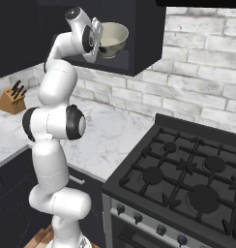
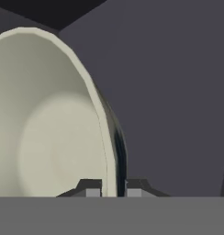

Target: Pick the mug and place it in the sink. Pick the bowl and place it in the open cabinet and then close the cabinet.

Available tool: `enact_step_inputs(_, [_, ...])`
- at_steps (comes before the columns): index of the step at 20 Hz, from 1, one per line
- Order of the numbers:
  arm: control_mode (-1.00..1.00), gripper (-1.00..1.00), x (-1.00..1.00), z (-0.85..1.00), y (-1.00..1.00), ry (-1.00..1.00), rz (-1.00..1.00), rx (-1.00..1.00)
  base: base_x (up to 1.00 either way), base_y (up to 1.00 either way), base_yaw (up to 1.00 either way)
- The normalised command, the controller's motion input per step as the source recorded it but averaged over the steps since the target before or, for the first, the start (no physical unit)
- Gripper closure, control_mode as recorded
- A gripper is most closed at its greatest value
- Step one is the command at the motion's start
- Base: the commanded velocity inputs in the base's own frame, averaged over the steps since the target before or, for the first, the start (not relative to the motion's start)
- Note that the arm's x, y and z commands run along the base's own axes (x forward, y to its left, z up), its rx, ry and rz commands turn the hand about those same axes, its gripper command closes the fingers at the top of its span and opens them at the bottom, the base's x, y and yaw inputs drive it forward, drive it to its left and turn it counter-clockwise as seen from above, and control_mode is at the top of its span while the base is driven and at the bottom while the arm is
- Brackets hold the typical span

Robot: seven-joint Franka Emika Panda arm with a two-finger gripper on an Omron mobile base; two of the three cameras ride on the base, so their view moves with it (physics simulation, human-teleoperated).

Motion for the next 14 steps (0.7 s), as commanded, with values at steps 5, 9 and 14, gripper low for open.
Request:
enact_step_inputs(5, [-1.0,1.0,0.03,-0.34,0.0,0.0,0.0,0.0,0.0,0.0,0.0])
enact_step_inputs(9, [-1.0,1.0,0.0,-0.57,0.0,0.0,0.0,0.0,0.0,0.0,0.0])
enact_step_inputs(14, [-1.0,-1.0,0.01,-0.48,0.0,0.0,0.0,0.0,0.0,0.0,0.0])
